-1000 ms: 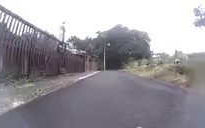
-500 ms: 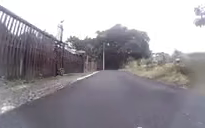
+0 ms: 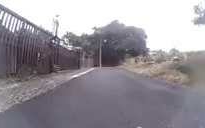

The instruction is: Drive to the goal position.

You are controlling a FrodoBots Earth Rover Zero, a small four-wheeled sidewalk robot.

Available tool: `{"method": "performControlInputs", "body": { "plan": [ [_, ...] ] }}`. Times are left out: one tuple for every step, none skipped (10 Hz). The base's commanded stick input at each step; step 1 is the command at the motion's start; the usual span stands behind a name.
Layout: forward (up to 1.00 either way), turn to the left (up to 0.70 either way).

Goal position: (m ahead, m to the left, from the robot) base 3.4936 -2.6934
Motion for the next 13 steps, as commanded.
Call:
{"method": "performControlInputs", "body": {
  "plan": [
    [0.50,0.01],
    [0.50,0.01],
    [0.50,0.01],
    [0.50,0.01],
    [0.50,0.01],
    [0.50,0.01],
    [0.50,0.01],
    [0.50,0.01],
    [0.50,0.01],
    [0.50,0.01],
    [0.50,0.01],
    [0.50,0.01],
    [0.50,0.01]
  ]
}}
